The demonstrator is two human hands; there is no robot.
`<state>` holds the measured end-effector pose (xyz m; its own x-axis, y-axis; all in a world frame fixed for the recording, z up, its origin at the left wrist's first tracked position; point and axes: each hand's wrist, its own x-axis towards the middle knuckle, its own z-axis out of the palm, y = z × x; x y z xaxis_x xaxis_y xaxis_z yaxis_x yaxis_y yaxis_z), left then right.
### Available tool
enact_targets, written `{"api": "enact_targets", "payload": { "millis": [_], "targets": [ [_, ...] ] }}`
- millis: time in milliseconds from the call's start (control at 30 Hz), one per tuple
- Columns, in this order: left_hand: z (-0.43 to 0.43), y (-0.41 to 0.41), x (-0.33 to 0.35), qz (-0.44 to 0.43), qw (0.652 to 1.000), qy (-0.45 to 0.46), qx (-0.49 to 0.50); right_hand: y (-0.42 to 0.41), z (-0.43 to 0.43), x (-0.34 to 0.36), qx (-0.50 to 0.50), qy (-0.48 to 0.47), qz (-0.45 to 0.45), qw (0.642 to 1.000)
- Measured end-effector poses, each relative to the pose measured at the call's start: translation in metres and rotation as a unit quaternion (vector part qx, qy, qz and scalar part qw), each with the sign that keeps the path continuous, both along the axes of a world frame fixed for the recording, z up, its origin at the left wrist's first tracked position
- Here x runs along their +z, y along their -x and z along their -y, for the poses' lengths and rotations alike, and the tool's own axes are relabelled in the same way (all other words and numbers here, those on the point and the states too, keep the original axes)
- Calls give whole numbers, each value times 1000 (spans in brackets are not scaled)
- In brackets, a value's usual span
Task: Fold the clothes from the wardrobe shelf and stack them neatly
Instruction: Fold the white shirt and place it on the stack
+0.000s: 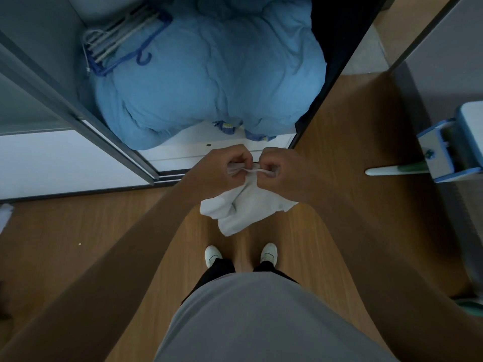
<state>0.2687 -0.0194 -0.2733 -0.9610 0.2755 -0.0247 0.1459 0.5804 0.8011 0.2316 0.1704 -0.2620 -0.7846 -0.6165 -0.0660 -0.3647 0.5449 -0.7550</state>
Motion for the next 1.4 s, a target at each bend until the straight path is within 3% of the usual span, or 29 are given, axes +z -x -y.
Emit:
{"api": "enact_targets", "payload": {
  "millis": [267, 467, 733, 1067, 1233, 1400],
  "targets": [
    [1, -7, -12, 0, 996, 84, 13, 2, 1, 13, -26, 10, 18, 999],
    [6, -15, -45, 92, 981, 170, 5, 4, 5, 22, -48, 38, 16, 998],
    [23, -33, -80, 108, 964, 213, 120, 6, -10, 8, -88, 37, 33, 995],
    [51, -26, -76, 38, 939, 107, 326, 12, -22, -15, -57, -12, 67, 996],
    [58, -26, -74, 37, 944, 83, 318, 11, -23, -25, -44, -27, 107, 993],
    [51, -24, -67, 10, 955, 33, 294, 18, -24, -28, 26, -200, 149, 968]
  ]
}}
